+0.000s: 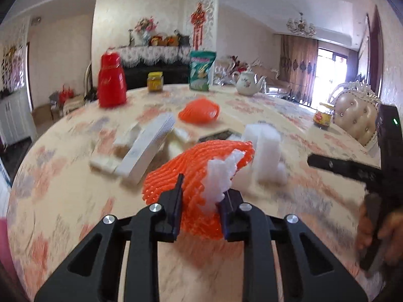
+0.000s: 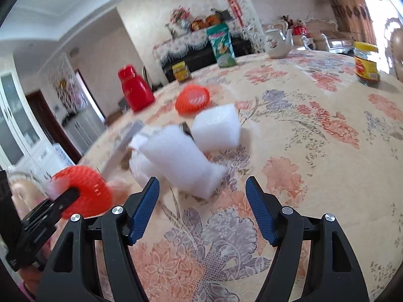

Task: Collect trash
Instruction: 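Grasp the orange foam net with the left tool while the right tool grasps a white foam block, then carry the net and foam block to the pink bin and release both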

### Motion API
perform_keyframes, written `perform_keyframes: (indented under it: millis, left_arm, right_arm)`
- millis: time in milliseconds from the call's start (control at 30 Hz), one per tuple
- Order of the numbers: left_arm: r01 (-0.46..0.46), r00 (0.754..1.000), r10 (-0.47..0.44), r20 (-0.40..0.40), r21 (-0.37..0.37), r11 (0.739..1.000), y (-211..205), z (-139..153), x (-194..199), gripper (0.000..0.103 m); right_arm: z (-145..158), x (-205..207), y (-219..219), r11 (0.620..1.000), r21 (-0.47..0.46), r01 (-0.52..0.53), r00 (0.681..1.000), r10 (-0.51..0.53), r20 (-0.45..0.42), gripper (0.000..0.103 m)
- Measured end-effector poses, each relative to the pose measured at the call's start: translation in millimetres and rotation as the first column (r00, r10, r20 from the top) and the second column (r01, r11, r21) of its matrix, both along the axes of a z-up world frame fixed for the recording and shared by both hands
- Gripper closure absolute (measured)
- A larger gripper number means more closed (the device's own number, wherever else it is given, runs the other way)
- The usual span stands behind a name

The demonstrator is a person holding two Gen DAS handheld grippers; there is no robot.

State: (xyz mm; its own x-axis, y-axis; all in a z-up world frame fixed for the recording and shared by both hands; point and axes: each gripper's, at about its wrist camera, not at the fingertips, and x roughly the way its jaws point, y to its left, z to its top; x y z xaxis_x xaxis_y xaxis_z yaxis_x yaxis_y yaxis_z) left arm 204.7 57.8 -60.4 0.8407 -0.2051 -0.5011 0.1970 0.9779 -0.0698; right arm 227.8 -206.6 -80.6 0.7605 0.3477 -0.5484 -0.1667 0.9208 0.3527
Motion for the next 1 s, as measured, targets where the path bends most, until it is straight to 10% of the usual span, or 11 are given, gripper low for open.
perform_keyframes:
  millis: [233, 633, 733, 1000]
  left_arm:
    - [-0.017, 0.995, 0.004, -0.1, -0.125, 0.992, 27.7, -9.1, -5.3, 0.079]
    - [-0.03, 0.993, 0.018, -0.113, -0.108, 0.994, 22.5, -10.8, -4.0, 0.079]
    - [-0.033, 0.993, 0.02, -0.116, -0.107, 0.994, 22.4, -10.8, -3.7, 0.079]
    - [-0.049, 0.994, 0.041, -0.104, -0.07, 0.996, 18.3, -10.1, -6.7, 0.079]
  right_arm:
    - [-4.8, 15.2, 20.4, 0.995, -0.093, -0.043, 0.998, 0.038, -0.057, 0.035]
    - [-7.5, 69.3, 66.0, 0.955, -0.273, -0.116, 0.992, 0.098, -0.078, 0.035]
    - [-7.6, 73.3, 68.4, 0.952, -0.281, -0.117, 0.992, 0.099, -0.078, 0.056]
    - [2.7, 61.0, 63.4, 0.957, -0.283, -0.055, 0.998, 0.061, 0.014, 0.058]
